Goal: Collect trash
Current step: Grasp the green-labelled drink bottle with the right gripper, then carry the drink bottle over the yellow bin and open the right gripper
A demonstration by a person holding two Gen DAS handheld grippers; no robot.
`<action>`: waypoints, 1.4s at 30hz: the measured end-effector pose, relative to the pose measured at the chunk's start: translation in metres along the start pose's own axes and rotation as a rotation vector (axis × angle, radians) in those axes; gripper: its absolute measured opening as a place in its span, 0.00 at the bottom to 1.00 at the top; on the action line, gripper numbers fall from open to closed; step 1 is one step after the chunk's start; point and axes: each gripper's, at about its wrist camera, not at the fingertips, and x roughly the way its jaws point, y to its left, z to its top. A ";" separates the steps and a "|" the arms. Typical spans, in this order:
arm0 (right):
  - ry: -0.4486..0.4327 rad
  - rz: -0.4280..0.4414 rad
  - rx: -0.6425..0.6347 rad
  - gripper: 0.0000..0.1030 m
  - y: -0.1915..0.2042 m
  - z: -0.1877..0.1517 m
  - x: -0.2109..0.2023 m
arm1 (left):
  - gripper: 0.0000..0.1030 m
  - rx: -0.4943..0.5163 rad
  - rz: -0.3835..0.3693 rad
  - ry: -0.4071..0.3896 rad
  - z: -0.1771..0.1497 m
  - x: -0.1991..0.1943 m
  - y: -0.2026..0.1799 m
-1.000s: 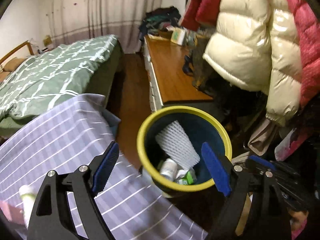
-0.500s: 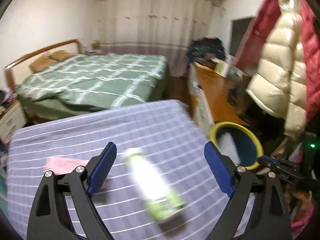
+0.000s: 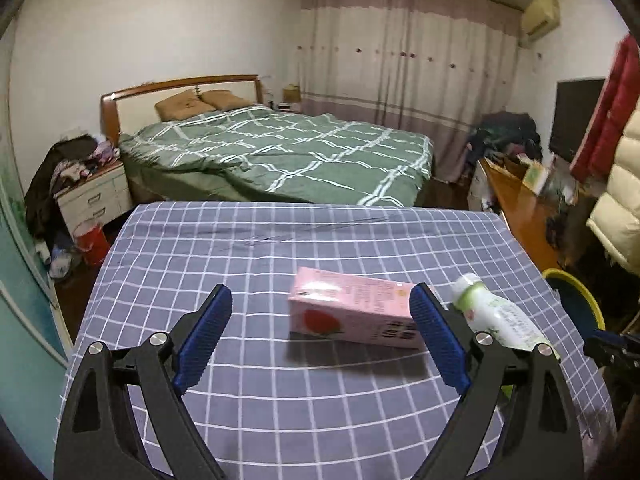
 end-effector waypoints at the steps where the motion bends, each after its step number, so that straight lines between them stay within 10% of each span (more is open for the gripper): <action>1: -0.004 0.009 -0.008 0.40 0.008 0.001 0.002 | 0.86 -0.018 0.000 -0.002 0.000 0.001 0.006; 8: -0.002 0.005 -0.051 0.59 0.049 0.001 0.023 | 0.89 -0.089 -0.010 0.016 -0.006 0.009 0.019; 23: 0.098 -0.116 -0.095 0.50 0.055 -0.009 0.071 | 0.89 -0.083 -0.020 0.005 -0.007 0.007 0.013; 42: -0.126 -0.031 -0.064 0.48 0.048 0.026 -0.022 | 0.89 -0.080 -0.020 0.003 -0.007 0.006 0.011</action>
